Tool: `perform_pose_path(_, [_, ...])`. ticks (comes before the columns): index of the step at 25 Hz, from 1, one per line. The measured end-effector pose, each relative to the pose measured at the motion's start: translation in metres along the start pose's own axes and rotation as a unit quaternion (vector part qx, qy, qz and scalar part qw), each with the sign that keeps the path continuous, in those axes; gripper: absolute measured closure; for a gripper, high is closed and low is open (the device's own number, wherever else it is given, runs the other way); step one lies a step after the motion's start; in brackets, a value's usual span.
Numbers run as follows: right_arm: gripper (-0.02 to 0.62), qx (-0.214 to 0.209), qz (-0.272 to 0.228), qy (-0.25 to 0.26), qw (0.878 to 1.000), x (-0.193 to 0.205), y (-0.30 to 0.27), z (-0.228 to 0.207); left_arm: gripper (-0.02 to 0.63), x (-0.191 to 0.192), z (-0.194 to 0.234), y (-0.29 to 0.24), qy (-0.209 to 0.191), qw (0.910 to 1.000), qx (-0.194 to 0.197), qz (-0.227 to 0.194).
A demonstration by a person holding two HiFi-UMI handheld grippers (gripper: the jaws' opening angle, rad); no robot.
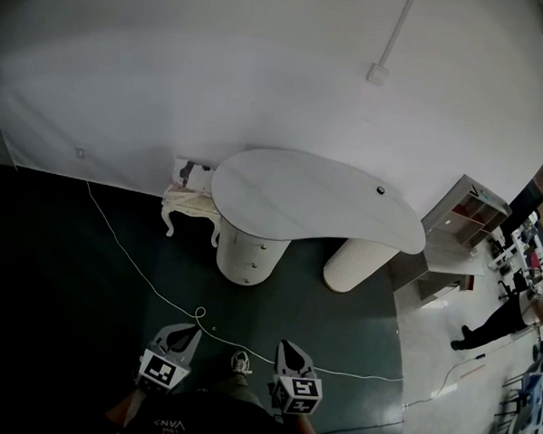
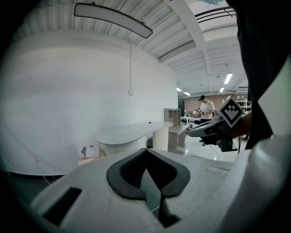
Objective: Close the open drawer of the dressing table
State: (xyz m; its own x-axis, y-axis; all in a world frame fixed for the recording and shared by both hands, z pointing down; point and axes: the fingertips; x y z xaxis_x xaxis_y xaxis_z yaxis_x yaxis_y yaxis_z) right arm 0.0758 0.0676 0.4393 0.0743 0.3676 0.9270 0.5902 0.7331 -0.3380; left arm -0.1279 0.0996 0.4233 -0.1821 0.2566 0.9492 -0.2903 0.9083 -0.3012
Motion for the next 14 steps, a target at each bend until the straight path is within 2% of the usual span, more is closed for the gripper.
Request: perform_pose_path(14, [0.594,-0.007,-0.006,0.009,1.0,-0.0059,0.0004,0.0029,0.588,0.0028,-0.0051,0.0059,0.005,1.0,-0.003,-0.001])
Point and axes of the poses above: the fingertips, and each gripper's own axes: y backward along the fingers, z to its left, x out of its underside, and after that the axes turned 11 degrees about -x, right-handed
